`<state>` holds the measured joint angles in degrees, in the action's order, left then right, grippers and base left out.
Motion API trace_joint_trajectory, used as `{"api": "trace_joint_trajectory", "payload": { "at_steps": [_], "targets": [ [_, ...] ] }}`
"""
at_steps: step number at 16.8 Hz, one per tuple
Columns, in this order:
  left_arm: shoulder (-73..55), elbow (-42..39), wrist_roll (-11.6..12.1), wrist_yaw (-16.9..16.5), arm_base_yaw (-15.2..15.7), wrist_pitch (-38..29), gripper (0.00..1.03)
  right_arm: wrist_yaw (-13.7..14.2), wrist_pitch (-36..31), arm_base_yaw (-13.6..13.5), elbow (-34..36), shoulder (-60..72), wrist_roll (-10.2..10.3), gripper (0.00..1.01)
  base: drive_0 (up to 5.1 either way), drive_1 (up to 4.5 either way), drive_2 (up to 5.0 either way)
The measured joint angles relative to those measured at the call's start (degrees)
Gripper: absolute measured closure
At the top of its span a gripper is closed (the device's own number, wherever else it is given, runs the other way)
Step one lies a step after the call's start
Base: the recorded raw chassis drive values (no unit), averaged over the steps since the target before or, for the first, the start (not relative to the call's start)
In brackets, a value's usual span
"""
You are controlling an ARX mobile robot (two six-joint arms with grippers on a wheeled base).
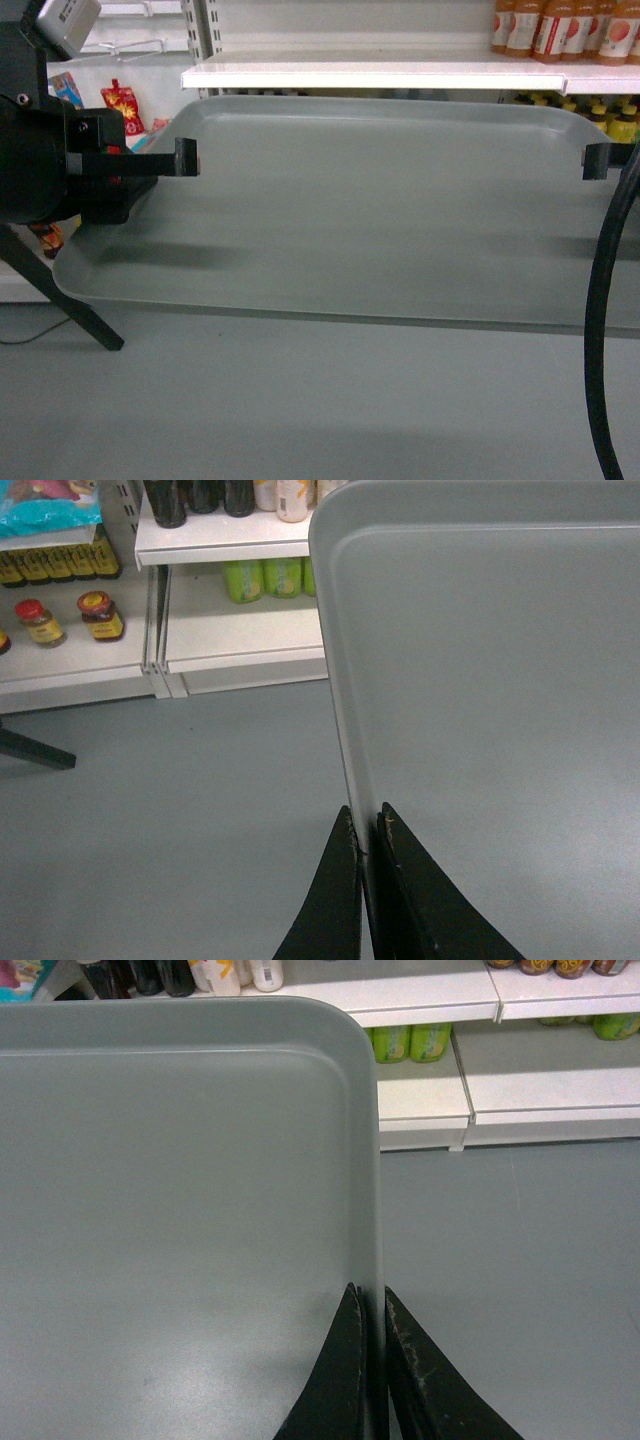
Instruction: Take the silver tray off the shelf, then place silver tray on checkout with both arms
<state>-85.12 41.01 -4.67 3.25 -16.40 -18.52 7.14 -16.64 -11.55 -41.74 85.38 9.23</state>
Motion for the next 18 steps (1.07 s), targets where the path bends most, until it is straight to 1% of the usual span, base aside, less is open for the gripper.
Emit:
{"api": "trace_joint_trajectory", "payload": {
  "at_steps": [18],
  "targets": [
    [0.0,0.0,0.0,0.0,0.0,0.1,1.0,0.0,0.0,0.0,0.0,0.0,0.0,0.98,0.1,-4.18,4.3]
  ]
}}
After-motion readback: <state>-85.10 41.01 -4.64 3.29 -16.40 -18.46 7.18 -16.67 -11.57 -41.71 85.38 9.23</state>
